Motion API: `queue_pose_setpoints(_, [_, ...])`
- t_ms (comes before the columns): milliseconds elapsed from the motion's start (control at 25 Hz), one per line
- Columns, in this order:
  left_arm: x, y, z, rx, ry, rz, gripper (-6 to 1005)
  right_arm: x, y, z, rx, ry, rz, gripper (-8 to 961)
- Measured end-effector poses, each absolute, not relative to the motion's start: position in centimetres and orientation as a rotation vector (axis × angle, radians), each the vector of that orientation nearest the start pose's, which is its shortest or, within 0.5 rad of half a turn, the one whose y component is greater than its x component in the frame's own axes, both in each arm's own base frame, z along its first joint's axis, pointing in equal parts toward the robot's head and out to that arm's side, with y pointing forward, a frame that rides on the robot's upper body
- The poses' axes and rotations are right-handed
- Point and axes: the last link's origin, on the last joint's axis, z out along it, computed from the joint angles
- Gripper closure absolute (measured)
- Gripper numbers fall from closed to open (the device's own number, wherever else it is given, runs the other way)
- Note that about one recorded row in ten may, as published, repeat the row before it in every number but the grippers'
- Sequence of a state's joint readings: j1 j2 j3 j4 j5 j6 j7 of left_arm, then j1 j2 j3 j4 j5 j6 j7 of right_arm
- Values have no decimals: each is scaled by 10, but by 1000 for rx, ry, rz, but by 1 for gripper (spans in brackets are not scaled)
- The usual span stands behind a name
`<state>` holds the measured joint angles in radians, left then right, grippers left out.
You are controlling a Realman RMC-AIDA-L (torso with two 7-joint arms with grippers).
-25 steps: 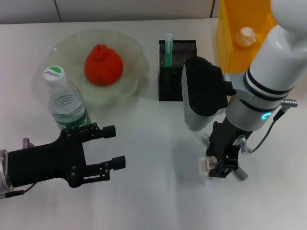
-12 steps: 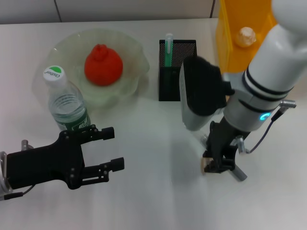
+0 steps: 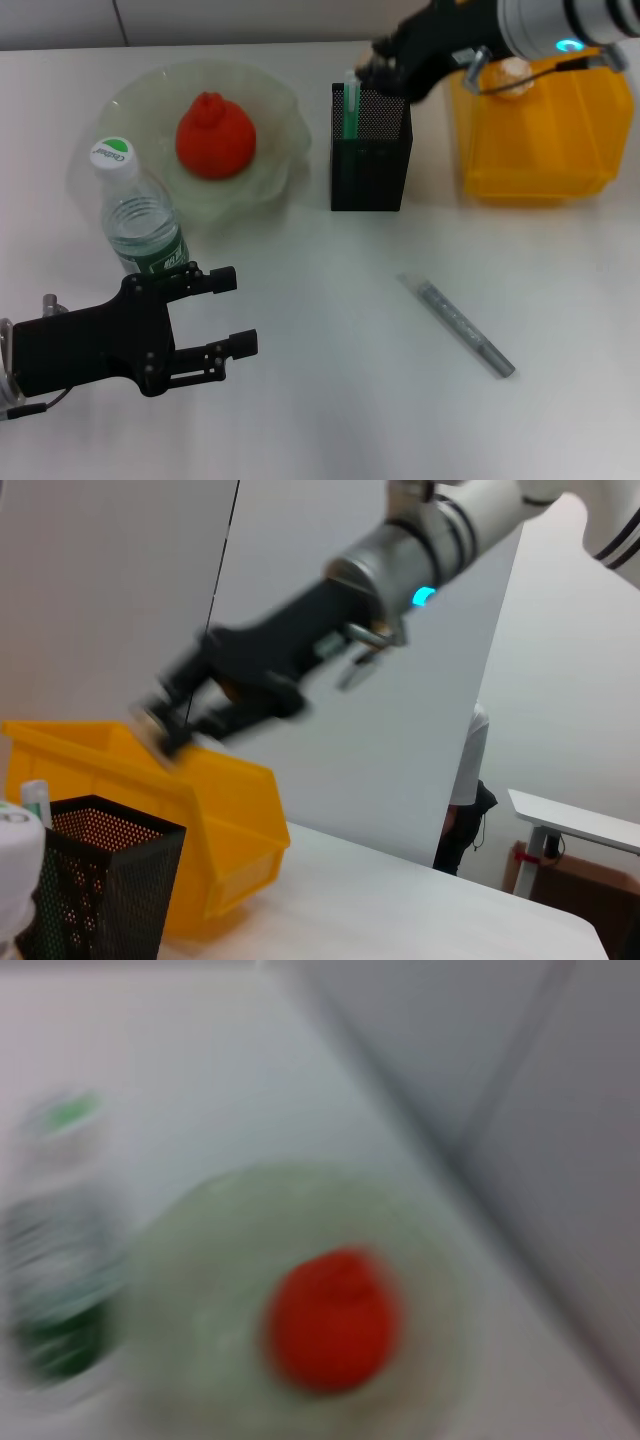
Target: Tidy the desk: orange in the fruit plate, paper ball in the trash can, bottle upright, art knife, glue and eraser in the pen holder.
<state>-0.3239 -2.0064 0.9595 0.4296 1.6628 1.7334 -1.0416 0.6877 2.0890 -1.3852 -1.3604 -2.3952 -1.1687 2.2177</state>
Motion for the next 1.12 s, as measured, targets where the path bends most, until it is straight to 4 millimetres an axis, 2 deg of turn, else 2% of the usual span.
queue_pose_setpoints(120, [-296,242,-12,-2755,-511,-1000,225,101,419,-12,-2545,248,11,659])
queue_pose_setpoints(240, [-298,242,-12,-2747,-518,-998,225,102,423,-23,-2558,272,15,652])
queue_pose_setpoints(360, [-299,241,-11,-2744,-519,-995,224,99,422,-23,-2562,266,23,644])
queue_pose_setpoints(600, [-299,242,-11,-2744,-519,-995,223,91,401,-8,-2635,332,-13,446])
queue_pose_setpoints(640, [-299,243,-10,-2745,-520,-992,223,90,391,1,-2661,400,-85,422])
queue_pose_setpoints(680, [-299,243,-10,-2745,-520,-992,223,90,391,1,-2661,400,-85,398])
queue_pose_setpoints(840, [-298,245,-9,-2749,-511,-991,224,98,373,8,-2685,531,-342,327])
queue_pose_setpoints(1000, [-296,247,-8,-2753,-499,-991,225,110,360,-13,-2718,559,-500,327])
queue_pose_setpoints(1040, [-295,248,-8,-2755,-492,-992,225,118,357,-25,-2726,581,-545,327])
queue_pose_setpoints(1120, [-293,250,-8,-2758,-482,-994,225,122,357,-32,-2726,592,-562,328])
